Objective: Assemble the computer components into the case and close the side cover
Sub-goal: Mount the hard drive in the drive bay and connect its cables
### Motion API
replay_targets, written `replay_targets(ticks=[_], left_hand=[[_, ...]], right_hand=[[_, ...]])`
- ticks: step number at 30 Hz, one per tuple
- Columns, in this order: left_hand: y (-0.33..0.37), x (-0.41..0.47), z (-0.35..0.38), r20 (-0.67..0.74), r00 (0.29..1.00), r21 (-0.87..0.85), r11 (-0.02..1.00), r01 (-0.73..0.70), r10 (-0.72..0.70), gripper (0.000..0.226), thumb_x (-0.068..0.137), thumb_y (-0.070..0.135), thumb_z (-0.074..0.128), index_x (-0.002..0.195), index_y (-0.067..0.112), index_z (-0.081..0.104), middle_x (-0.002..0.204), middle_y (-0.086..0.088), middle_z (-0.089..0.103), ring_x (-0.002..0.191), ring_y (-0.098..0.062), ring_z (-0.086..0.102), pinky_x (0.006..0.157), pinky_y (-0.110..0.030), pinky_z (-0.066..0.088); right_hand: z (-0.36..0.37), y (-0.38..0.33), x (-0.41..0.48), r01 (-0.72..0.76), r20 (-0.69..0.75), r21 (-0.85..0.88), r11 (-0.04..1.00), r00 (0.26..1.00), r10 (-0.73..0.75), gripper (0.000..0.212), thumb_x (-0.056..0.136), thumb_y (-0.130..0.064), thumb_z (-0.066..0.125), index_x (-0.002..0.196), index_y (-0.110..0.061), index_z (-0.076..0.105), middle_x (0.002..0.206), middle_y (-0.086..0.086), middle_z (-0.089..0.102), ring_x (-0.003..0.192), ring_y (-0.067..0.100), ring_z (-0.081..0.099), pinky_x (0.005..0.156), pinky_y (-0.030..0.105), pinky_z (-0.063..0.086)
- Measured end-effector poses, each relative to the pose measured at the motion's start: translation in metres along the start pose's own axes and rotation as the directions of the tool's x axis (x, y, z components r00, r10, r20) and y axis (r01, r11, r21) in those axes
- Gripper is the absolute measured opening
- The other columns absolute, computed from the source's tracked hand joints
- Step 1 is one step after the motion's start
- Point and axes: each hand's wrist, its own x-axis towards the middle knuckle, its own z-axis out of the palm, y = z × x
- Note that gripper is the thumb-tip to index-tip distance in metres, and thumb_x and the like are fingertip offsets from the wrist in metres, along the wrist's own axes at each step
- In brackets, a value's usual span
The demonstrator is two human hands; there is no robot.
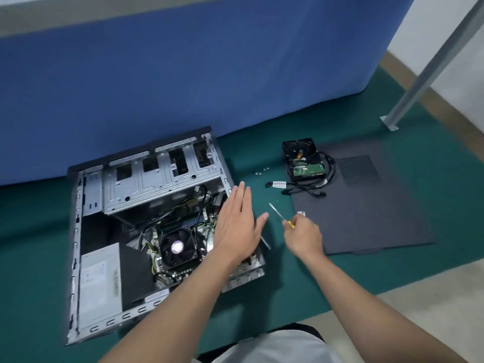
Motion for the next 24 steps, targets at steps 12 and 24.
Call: replay_targets(ticks=[12,24], left_hand=[[0.006,0.101,-0.001,-0.16,0.961,0.218,0.942,0.256,-0.225,0.049,0.101,0.034,0.042,0.143,0.01,0.038,0.161,-0.008,0.018,0.149,-0.019,0.009,0.109,-0.038,0.012],[0.002,0.105,0.001,-0.129,0.952,0.275,0.912,0.304,-0.278,0.022,0.079,0.011,0.062,0.1,0.012,0.071,0.143,-0.003,0.049,0.136,-0.019,0.037,0.097,-0.037,0.016]], right_hand=[[0.028,0.004,0.059,0.33,0.308,-0.411,0.85,0.928,-0.211,0.024,0.094,-0.029,0.048,0.103,-0.012,0.062,0.109,0.008,0.062,0.1,0.031,0.06,0.076,0.036,0.046],[-0.03,-0.025,0.205,0.301,-0.156,-0.318,0.899,0.919,-0.363,0.046,0.093,-0.039,0.053,0.126,-0.007,0.05,0.128,0.017,0.047,0.117,0.034,0.038,0.092,0.045,0.039]])
